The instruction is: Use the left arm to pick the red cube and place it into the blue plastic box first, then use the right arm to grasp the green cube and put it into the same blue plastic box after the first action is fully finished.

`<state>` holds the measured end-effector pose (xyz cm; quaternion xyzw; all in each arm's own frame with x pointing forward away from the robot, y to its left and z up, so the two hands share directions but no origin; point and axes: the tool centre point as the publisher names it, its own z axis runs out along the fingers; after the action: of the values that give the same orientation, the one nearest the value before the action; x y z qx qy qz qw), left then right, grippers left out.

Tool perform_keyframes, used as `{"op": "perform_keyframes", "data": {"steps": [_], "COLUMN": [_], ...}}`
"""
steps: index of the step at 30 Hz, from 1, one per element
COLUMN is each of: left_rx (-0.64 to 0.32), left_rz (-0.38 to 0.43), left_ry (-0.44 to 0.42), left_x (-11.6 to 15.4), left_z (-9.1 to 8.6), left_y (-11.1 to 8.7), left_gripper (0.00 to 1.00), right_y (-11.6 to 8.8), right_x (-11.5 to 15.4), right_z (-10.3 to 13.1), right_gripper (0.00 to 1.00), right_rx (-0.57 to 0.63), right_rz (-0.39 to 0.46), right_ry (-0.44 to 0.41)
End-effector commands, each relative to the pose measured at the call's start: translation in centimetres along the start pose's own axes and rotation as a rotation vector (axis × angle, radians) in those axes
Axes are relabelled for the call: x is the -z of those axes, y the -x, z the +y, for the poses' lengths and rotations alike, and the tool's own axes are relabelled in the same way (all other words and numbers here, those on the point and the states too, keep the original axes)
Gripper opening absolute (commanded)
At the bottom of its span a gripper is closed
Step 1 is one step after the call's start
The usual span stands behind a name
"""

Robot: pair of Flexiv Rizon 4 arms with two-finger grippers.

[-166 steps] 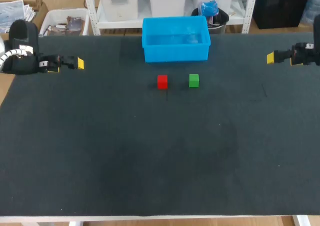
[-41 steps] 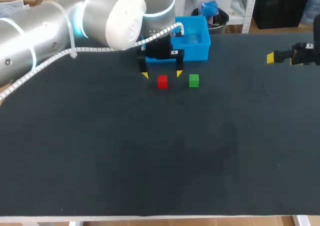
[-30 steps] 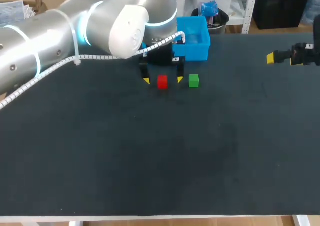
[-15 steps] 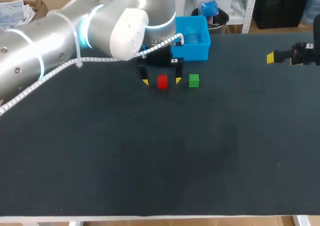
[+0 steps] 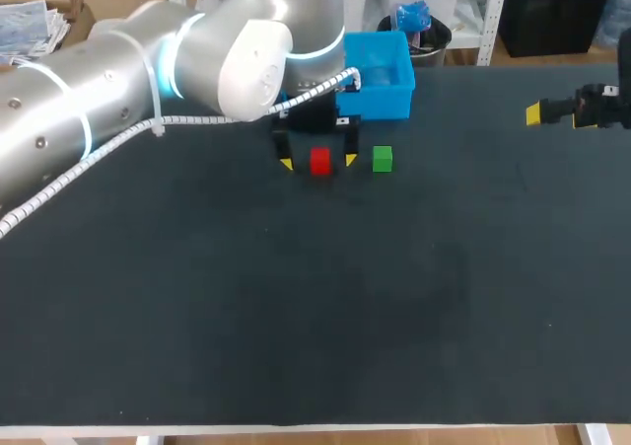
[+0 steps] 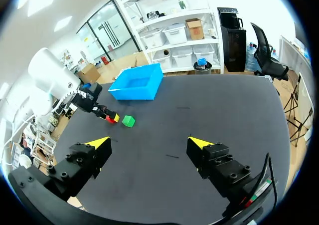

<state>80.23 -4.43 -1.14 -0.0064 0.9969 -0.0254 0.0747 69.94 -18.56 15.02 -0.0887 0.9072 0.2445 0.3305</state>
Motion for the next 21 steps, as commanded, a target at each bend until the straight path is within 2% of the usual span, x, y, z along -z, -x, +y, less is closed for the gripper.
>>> {"op": "perform_keyframes", "data": {"steps": [1, 2, 3, 16, 21], "left_rx": [0.005, 0.016, 0.015, 0.001, 0.001], "left_rz": [0.001, 0.0, 0.0, -0.01, -0.018], "left_ry": [0.01, 0.015, 0.015, 0.024, 0.027], "left_x": [-0.31, -0.37, -0.39, -0.53, 0.4], "left_z": [-0.04, -0.02, -0.01, -0.41, -0.45], "left_y": [0.42, 0.42, 0.42, 0.39, 0.54], "left_gripper": [1.0, 0.53, 0.0, 0.0, 0.0], "right_y": [0.01, 0.01, 0.01, 0.01, 0.01], "right_x": [-0.01, -0.01, -0.01, -0.01, -0.01], "right_z": [0.02, 0.02, 0.02, 0.02, 0.02], "right_gripper": [1.0, 1.0, 1.0, 1.0, 1.0], "right_rx": [0.0, 0.0, 0.0, 0.0, 0.0], "right_rz": [0.0, 0.0, 0.0, 0.0, 0.0], "right_ry": [-0.002, -0.002, -0.002, -0.002, -0.002]}}
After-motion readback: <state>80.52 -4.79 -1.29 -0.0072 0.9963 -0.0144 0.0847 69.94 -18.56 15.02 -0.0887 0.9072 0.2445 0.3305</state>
